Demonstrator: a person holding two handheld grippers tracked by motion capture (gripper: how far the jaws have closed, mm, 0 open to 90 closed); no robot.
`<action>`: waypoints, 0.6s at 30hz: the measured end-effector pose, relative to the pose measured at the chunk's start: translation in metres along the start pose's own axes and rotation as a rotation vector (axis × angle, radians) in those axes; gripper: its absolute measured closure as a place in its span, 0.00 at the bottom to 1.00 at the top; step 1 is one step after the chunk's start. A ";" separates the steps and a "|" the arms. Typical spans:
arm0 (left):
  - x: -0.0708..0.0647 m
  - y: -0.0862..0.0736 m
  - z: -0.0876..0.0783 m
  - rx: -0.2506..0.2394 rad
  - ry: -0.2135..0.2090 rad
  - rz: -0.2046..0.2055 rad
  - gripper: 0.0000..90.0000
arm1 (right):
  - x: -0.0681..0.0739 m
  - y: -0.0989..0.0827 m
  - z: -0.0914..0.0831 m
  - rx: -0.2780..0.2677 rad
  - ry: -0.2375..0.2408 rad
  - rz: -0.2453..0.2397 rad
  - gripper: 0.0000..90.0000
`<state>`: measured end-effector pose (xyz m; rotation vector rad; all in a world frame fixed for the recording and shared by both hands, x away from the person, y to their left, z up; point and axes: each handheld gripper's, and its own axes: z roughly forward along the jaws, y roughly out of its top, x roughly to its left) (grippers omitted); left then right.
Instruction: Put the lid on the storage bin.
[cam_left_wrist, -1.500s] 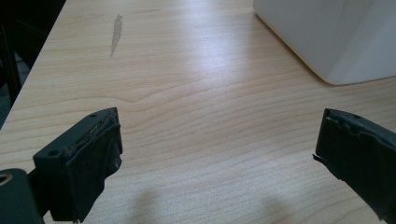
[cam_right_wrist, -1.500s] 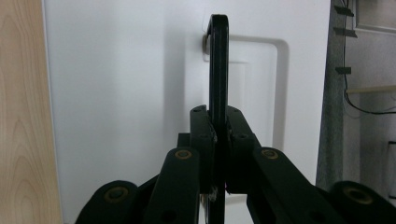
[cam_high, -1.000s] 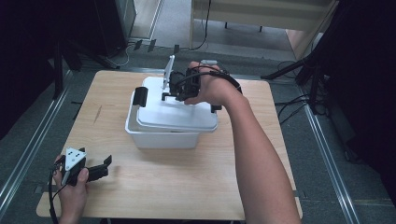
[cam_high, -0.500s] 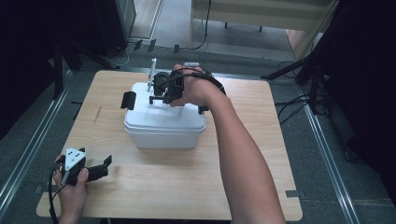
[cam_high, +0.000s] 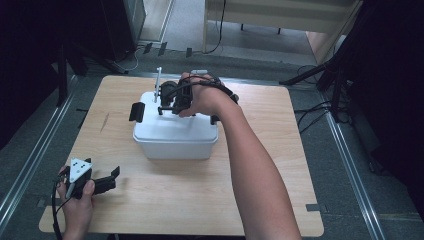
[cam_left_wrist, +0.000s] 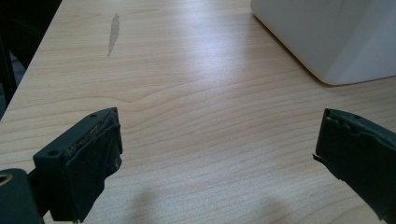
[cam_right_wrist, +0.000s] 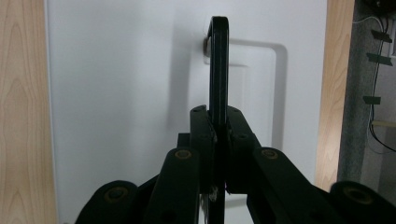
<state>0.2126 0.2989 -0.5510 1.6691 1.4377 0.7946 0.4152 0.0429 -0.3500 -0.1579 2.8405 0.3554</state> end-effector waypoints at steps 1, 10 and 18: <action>0.000 0.000 0.000 0.000 0.000 0.000 0.01 | 0.000 0.000 0.001 -0.002 0.001 0.003 0.94; 0.000 0.000 0.000 0.001 -0.001 -0.002 0.01 | 0.002 -0.001 0.003 -0.020 0.013 0.008 0.92; 0.000 0.000 0.000 0.004 -0.001 0.002 0.01 | 0.005 -0.004 -0.007 -0.081 0.052 0.086 0.36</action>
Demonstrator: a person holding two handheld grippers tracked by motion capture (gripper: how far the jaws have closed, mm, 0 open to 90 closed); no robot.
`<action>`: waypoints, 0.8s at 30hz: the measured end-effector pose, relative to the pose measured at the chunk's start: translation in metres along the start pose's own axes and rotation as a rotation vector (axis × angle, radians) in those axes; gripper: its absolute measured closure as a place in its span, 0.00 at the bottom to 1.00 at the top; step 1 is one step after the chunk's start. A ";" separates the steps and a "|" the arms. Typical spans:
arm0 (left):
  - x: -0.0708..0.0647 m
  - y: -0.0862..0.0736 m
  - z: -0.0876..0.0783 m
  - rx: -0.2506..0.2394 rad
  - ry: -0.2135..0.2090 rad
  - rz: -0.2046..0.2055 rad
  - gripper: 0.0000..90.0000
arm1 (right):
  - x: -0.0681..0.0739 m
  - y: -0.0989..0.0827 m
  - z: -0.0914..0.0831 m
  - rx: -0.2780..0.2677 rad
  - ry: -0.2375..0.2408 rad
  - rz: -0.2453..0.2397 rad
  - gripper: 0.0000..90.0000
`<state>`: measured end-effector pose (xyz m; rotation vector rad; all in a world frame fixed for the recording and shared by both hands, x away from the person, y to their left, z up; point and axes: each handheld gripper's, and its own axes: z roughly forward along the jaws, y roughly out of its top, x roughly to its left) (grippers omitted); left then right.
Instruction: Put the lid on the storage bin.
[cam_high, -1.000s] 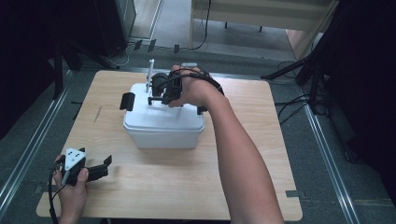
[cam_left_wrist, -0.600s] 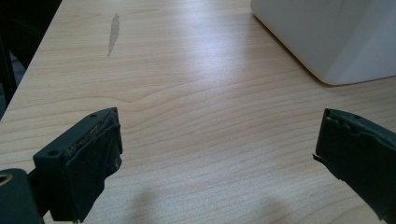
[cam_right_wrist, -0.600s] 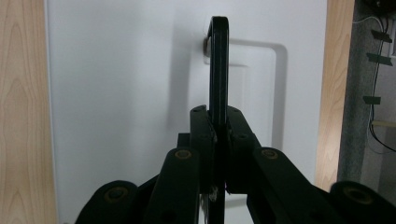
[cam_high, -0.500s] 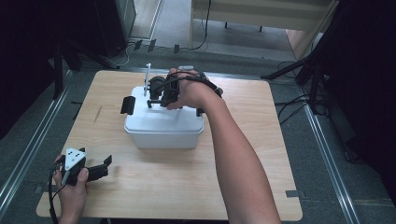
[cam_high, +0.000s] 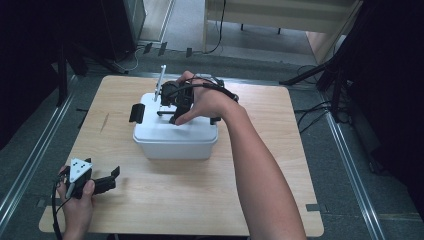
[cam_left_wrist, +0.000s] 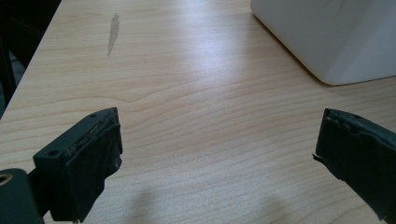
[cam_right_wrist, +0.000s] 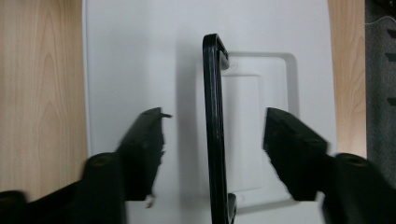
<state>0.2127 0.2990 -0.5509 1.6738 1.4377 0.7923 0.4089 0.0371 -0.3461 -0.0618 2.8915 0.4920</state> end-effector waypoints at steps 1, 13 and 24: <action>0.000 0.000 0.000 -0.001 0.001 0.001 0.01 | 0.001 0.000 -0.002 0.000 0.001 0.019 0.28; -0.001 0.000 0.001 0.002 0.004 0.000 0.01 | 0.006 -0.027 -0.014 -0.033 0.004 0.120 0.00; 0.000 0.000 0.000 0.001 0.001 0.000 0.01 | 0.018 -0.051 -0.026 -0.024 -0.018 0.113 0.00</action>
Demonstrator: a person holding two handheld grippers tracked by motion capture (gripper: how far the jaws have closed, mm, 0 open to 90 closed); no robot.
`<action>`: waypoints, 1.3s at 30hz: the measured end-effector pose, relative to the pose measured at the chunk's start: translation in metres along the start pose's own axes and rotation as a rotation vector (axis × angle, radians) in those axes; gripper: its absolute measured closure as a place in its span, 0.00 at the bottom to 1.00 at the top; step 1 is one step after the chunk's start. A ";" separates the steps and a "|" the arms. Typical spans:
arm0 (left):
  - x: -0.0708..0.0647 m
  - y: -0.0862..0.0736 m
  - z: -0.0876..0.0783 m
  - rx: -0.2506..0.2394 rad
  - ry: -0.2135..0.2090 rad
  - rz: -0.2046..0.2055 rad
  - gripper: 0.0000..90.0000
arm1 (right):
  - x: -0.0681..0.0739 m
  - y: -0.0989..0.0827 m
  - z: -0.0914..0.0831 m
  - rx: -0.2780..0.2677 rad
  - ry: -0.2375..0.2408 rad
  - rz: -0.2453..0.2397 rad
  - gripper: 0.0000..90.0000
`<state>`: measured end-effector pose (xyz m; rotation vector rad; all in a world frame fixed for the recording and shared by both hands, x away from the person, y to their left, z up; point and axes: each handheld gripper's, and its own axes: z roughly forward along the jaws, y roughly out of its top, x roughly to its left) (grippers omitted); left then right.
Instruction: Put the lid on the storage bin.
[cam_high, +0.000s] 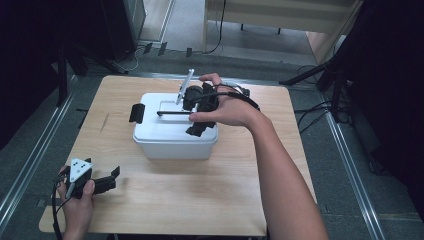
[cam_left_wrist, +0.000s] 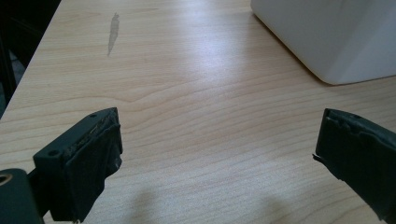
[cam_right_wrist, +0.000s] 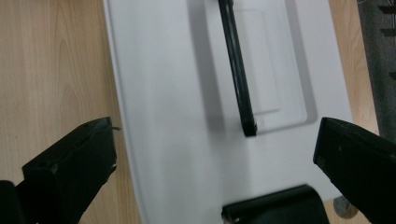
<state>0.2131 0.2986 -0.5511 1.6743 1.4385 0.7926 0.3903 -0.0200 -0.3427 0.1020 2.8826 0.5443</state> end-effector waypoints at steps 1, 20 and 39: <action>0.000 0.000 0.000 0.000 0.001 0.000 0.01 | 0.000 -0.004 0.000 0.004 -0.005 0.000 0.00; -0.001 0.000 0.000 -0.002 0.005 0.003 0.01 | 0.004 -0.067 -0.007 0.013 -0.025 0.074 0.00; -0.001 0.000 0.000 0.001 0.006 0.003 0.01 | 0.023 -0.117 0.004 0.033 -0.071 0.152 0.00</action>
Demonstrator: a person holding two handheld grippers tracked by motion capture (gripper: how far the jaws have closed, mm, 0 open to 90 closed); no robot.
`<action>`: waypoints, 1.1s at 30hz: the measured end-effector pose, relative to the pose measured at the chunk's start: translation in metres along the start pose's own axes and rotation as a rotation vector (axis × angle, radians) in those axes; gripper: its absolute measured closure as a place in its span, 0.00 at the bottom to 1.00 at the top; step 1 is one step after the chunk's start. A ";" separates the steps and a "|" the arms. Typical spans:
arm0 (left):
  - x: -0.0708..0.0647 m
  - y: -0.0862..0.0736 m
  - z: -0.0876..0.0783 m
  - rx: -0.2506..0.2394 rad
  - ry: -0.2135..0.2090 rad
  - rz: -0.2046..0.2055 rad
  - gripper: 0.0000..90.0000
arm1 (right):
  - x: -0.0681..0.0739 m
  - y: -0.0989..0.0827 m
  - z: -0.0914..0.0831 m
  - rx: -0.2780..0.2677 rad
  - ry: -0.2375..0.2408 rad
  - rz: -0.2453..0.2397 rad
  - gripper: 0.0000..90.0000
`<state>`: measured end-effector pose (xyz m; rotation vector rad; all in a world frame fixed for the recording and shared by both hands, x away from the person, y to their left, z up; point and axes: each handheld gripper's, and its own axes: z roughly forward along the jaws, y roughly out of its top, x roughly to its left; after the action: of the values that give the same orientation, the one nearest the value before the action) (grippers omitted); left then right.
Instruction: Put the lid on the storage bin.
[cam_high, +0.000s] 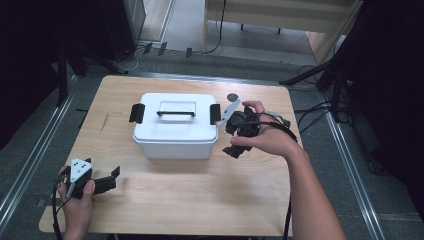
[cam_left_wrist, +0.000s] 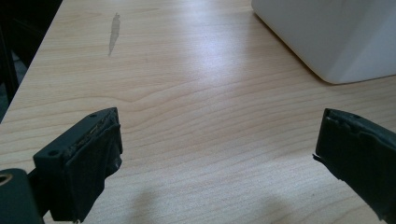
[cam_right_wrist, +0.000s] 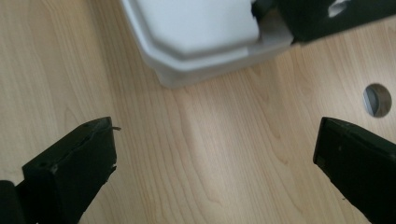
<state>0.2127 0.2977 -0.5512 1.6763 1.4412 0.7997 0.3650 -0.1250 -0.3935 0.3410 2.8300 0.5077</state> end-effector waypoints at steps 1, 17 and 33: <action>0.000 0.000 0.000 0.000 0.001 0.000 0.01 | 0.001 -0.003 0.001 0.004 -0.005 0.010 0.00; 0.000 0.000 0.000 0.001 0.001 0.008 0.01 | 0.015 -0.057 0.024 -0.006 -0.019 0.128 0.00; -0.001 0.000 0.000 0.002 0.005 0.011 0.01 | 0.020 -0.127 0.034 -0.055 -0.050 0.338 0.00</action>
<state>0.2125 0.2967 -0.5511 1.6862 1.4379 0.8098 0.3318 -0.2252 -0.4748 0.8165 2.7134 0.6313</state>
